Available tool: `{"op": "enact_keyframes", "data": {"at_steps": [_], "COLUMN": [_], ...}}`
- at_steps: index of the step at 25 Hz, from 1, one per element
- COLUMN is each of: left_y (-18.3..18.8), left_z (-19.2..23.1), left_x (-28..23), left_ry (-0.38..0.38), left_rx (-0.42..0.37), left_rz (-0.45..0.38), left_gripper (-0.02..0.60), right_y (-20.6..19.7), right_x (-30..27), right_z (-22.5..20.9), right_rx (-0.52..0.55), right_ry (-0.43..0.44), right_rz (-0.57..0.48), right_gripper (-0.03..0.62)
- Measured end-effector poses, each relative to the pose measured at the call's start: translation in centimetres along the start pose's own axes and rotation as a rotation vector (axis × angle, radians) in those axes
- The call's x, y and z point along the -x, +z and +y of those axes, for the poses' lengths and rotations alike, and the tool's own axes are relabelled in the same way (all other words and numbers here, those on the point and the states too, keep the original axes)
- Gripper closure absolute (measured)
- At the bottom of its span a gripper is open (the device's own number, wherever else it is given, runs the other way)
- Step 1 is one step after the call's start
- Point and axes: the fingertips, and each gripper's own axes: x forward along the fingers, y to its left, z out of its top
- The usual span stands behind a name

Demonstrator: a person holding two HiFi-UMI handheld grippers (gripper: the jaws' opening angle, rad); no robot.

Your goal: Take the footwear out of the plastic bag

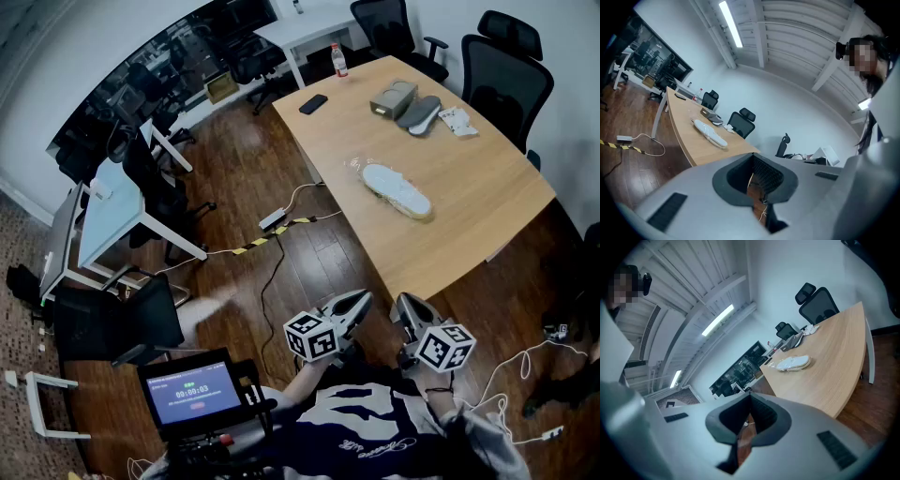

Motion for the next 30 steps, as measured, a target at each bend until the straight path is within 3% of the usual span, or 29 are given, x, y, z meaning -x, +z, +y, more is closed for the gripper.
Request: {"op": "enact_keyframes", "data": {"at_steps": [6, 9, 19, 25, 30], "left_y": [1.6, 3.1, 13.2, 16.6, 15.9], "left_z": [1.8, 4.7, 16.2, 23.1, 26.1], "left_x": [-2.1, -3.6, -7.4, -9.5, -11.4], "left_ry": [-0.01, -0.021, -0.097, -0.163, -0.196], "left_rx": [0.013, 0.015, -0.006, 0.046, 0.14], "left_rz": [-0.008, 0.006, 0.042, 0.132, 0.19], "left_gripper": [0.578, 0.578, 0.578, 0.578, 0.577], "right_y": [1.7, 2.9, 7.6, 8.9, 8.9], "right_x": [-1.8, -4.7, -17.9, -24.2, -24.9], "right_z": [-1.8, -3.0, -3.2, -4.0, -5.6], "right_rx": [-0.003, -0.01, -0.035, -0.076, -0.089], "right_ry": [-0.009, -0.028, -0.108, -0.201, -0.297], "right_rz": [-0.009, -0.016, -0.078, -0.127, -0.118], "right_gripper": [0.6, 0.6, 0.6, 0.6, 0.6]}}
